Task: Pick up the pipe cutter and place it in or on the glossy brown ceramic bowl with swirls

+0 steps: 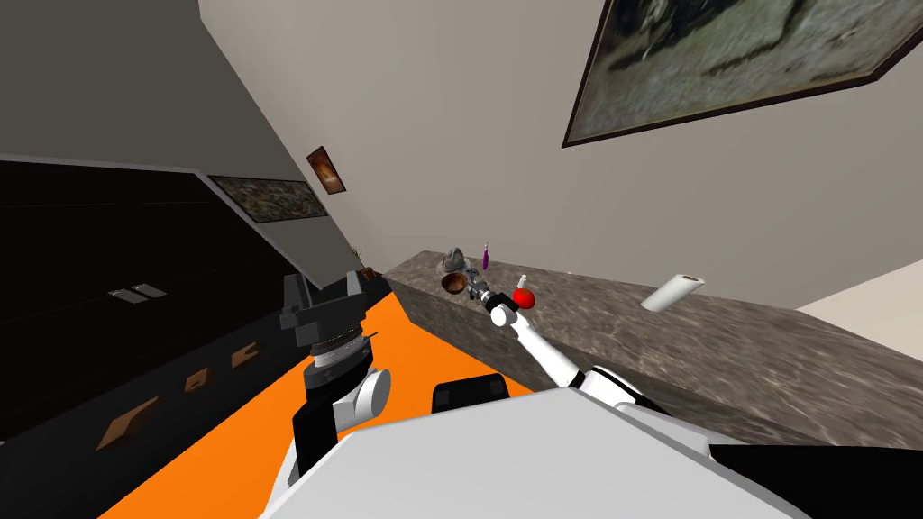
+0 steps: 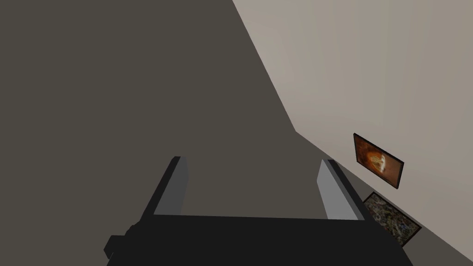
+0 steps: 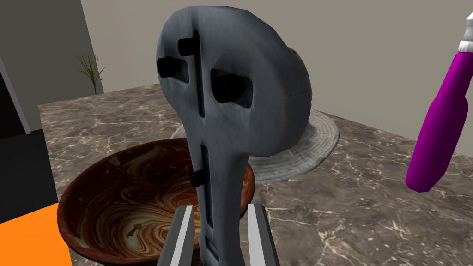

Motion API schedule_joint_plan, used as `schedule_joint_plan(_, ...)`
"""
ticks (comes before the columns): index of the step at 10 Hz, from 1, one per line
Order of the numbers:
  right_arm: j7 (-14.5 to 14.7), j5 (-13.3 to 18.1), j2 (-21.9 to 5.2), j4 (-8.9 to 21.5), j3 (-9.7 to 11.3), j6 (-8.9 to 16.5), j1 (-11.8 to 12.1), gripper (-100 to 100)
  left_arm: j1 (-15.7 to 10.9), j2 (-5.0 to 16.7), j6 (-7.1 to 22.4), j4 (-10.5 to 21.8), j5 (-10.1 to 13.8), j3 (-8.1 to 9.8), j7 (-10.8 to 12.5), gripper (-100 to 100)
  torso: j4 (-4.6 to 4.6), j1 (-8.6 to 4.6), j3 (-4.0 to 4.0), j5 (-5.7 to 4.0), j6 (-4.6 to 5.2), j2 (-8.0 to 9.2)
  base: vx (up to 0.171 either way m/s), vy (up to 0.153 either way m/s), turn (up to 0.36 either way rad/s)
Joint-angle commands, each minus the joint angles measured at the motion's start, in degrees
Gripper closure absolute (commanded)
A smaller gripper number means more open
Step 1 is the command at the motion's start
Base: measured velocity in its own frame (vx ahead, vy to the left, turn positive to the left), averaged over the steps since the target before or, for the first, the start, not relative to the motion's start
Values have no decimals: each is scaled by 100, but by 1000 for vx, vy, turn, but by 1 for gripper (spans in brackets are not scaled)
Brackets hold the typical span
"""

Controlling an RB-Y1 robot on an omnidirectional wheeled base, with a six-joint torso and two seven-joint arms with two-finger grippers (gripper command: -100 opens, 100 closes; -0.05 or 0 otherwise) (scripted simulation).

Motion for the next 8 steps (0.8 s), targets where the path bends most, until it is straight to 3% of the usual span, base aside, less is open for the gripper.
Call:
schedule_joint_plan(1,78,115,184,-74,16,97,66,100,0,0,0,0,0,0,0,0,0,0,0,0,0,0,14,-39,-174)
schedule_joint_plan(5,277,409,655,-264,205,249,282,100,0,1,0,0,0,1,0,0,-7,-25,-6,-6,4,-5,30,-70,-178)
schedule_joint_plan(6,268,403,624,-309,131,261,301,100,0,1,0,0,0,1,0,0,-9,-23,-4,-5,7,0,7,-22,-23)
schedule_joint_plan(7,280,410,636,-320,139,273,308,0,0,0,0,0,0,0,0,0,-10,-15,-4,-3,6,2,0,0,0)
schedule_joint_plan(8,258,393,556,-359,81,431,74,100,0,0,0,0,0,0,0,0,-10,-9,-4,-2,6,2,54,126,65)
